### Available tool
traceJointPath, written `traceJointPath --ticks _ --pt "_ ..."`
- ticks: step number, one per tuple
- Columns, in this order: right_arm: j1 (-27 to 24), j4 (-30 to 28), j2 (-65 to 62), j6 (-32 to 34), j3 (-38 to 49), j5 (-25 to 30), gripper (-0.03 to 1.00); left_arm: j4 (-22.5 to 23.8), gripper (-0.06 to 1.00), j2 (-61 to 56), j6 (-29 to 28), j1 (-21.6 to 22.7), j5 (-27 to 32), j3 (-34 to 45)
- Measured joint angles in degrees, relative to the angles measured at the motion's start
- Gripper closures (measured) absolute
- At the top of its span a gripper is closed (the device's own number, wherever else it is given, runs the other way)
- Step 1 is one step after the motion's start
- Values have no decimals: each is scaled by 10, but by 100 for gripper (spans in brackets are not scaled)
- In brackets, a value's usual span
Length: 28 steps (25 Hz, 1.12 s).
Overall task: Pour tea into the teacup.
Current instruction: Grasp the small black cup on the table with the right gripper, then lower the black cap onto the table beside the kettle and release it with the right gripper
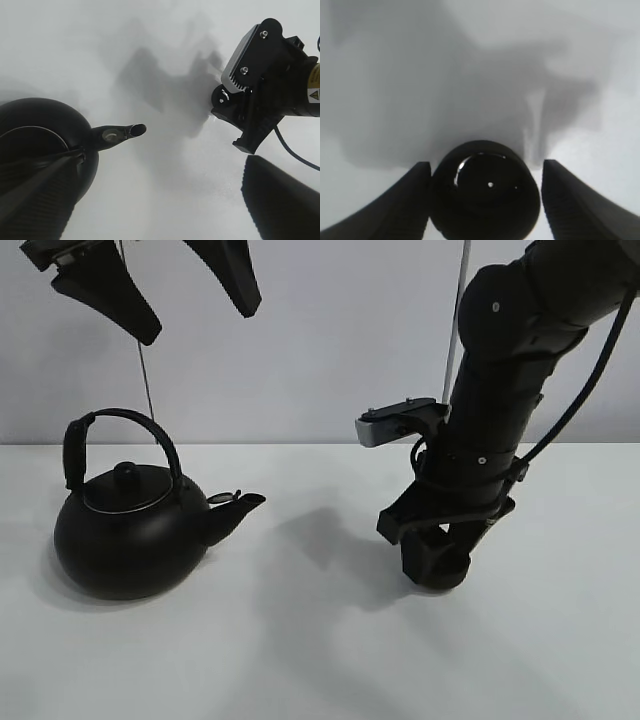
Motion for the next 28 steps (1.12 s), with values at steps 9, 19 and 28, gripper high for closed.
traceJointPath --ticks 9,19,28 --pt "0 11 3 16 0 2 57 0 30 0 0 0 0 0" --pt "23 56 -19 15 -51 13 57 0 30 0 0 0 0 0" --pt "86 58 27 17 -88 -1 57 0 30 0 0 0 0 0"
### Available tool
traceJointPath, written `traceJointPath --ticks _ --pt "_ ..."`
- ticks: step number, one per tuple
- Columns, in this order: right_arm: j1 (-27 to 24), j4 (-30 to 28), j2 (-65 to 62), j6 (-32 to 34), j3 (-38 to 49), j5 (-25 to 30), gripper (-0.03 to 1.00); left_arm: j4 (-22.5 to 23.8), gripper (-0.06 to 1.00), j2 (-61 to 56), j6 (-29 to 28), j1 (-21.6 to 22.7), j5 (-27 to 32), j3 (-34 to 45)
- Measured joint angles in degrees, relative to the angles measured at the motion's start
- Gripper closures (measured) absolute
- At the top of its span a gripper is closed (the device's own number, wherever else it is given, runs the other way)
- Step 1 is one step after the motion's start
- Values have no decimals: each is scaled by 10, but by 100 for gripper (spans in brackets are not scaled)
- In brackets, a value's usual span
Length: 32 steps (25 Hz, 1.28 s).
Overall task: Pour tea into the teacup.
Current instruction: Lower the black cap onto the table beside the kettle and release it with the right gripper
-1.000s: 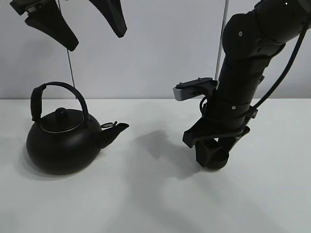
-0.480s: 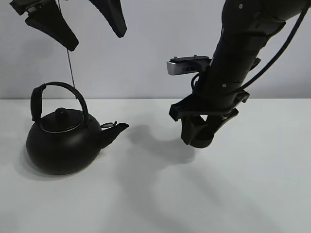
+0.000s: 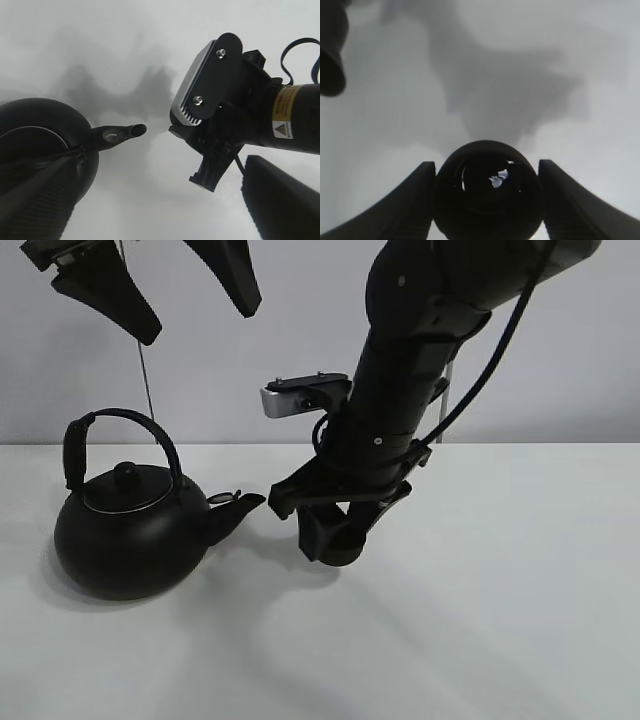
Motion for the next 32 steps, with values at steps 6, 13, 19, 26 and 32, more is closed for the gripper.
traceJointPath --ticks 6,13,19,26,32 --pt "2 -2 25 10 -23 -10 57 0 30 0 0 0 -1 0" --pt "2 -13 32 10 -26 -16 57 0 30 0 0 0 -1 0" --pt "2 -14 40 12 -26 -17 57 0 30 0 0 0 -1 0" --pt "2 -20 49 15 -29 -18 57 0 30 0 0 0 -1 0" --pt "2 -20 50 15 -29 -19 57 0 30 0 0 0 -2 0"
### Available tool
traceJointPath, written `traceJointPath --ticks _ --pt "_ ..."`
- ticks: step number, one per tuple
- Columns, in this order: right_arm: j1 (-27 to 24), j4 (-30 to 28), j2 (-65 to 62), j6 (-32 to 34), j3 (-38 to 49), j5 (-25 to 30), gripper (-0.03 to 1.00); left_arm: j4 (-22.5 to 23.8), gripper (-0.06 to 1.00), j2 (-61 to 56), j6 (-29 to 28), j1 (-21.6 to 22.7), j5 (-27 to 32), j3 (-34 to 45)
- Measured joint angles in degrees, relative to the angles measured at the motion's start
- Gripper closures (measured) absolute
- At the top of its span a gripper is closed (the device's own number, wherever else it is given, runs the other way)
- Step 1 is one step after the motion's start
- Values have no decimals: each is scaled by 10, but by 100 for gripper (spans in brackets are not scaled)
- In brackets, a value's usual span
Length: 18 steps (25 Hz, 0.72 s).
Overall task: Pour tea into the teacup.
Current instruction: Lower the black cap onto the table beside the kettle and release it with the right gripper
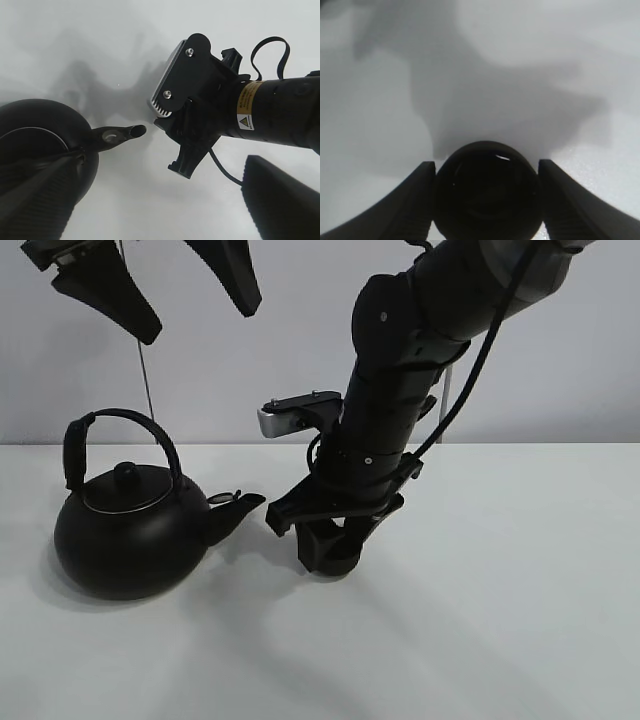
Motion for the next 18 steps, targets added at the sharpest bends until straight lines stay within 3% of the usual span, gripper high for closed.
traceJointPath --ticks 10,18 --pt "0 -3 -4 6 0 6 53 0 30 0 0 0 0 0" --pt "-9 -12 -57 24 0 55 36 0 30 0 0 0 0 0"
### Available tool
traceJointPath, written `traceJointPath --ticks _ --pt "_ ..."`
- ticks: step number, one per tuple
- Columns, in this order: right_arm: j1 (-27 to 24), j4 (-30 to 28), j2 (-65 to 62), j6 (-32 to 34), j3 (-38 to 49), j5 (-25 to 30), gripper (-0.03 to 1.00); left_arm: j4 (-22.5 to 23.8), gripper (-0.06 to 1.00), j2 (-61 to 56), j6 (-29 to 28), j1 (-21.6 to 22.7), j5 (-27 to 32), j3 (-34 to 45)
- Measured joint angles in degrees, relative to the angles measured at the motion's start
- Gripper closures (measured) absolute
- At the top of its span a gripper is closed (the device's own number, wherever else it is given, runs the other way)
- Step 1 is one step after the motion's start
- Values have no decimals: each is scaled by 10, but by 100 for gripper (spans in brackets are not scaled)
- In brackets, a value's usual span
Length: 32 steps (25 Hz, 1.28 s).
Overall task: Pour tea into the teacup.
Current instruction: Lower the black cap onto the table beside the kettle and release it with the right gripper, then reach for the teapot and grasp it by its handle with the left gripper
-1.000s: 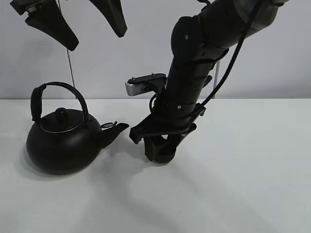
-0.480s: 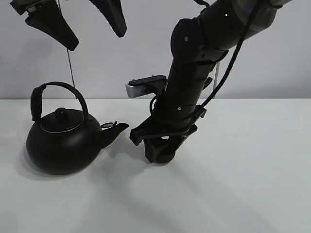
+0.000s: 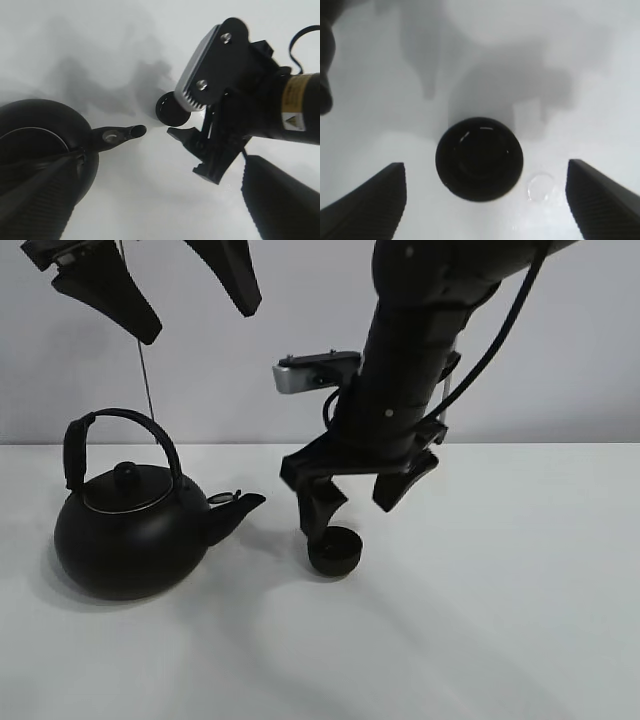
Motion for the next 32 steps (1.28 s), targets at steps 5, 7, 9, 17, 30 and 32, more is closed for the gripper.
traceJointPath --ticks 5,7,9,17,30,32 --pt "-58 6 -66 51 0 62 36 0 30 0 0 0 0 0" --pt "-82 6 -94 73 0 82 35 0 30 0 0 0 0 0" --pt "-104 6 -123 96 0 101 35 0 30 0 0 0 0 0" --pt "-146 11 -210 146 0 123 35 0 30 0 0 0 -1 0" --pt "-146 14 -214 152 1 133 35 0 30 0 0 0 -1 0" --pt "-146 15 -214 152 1 133 35 0 30 0 0 0 -1 0"
